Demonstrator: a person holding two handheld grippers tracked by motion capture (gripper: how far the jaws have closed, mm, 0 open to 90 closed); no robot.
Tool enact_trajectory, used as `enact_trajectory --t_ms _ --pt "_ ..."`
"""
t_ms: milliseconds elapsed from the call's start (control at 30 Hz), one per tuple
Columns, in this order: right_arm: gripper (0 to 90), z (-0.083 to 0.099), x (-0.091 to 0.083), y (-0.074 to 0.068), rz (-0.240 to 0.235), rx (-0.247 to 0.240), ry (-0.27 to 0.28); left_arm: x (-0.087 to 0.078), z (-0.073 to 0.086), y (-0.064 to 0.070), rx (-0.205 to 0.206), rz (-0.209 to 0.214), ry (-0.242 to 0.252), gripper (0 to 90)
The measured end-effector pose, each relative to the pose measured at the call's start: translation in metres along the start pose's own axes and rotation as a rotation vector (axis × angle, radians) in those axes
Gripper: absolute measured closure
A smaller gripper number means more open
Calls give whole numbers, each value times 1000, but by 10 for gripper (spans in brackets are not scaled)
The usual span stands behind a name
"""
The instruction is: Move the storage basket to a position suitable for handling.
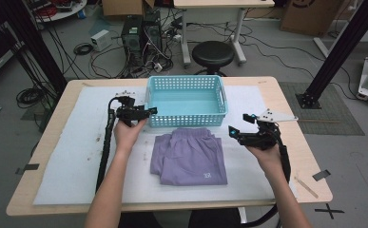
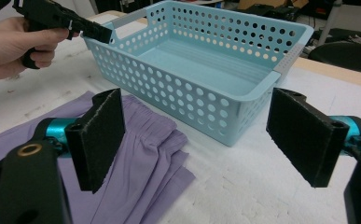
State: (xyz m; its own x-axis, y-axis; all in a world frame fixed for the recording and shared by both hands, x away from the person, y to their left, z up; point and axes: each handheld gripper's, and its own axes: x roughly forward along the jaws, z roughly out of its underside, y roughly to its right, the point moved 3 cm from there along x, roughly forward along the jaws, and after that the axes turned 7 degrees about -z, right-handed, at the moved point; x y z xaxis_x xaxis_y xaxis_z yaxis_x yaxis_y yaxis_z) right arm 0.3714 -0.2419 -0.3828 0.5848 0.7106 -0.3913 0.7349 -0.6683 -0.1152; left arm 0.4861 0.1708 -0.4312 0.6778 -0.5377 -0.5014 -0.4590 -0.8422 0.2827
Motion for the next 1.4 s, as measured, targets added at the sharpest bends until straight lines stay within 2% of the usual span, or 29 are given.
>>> enact_trajectory --t_ms 200,233,333,567,700,800,867,1000,1100,1200,1300,1367,1400 --pt "199 0 0 0 4 -2 -1 -1 1 -1 -7 -3 11 397" --pt "199 0 -1 0 5 -1 0 -2 1 -1 2 -19 19 332" --pt "199 1 0 1 6 3 0 -8 0 -2 44 -52 28 322" --pt "199 2 1 0 16 -5 2 -28 0 -4 85 -93 48 288" --pt "199 2 0 0 28 0 11 -44 0 3 162 -95 103 284" --pt "199 3 3 -2 28 -5 8 -49 0 3 165 -119 108 283" --pt "199 3 3 -4 28 -9 2 -54 1 4 160 -94 123 283" --pt "199 3 5 -8 32 -18 7 -67 7 16 219 -78 147 283" --pt "199 5 7 -10 30 -17 2 -78 13 24 233 -52 170 283" --pt "199 6 10 -13 28 -25 -5 -88 22 33 246 -14 185 283" --pt "199 9 10 -16 31 -29 -11 -97 32 41 258 33 184 283" --pt "199 11 9 -18 34 -32 -11 -103 36 47 258 65 166 283" --pt "199 14 9 -20 40 -31 -16 -106 39 50 259 77 176 283"
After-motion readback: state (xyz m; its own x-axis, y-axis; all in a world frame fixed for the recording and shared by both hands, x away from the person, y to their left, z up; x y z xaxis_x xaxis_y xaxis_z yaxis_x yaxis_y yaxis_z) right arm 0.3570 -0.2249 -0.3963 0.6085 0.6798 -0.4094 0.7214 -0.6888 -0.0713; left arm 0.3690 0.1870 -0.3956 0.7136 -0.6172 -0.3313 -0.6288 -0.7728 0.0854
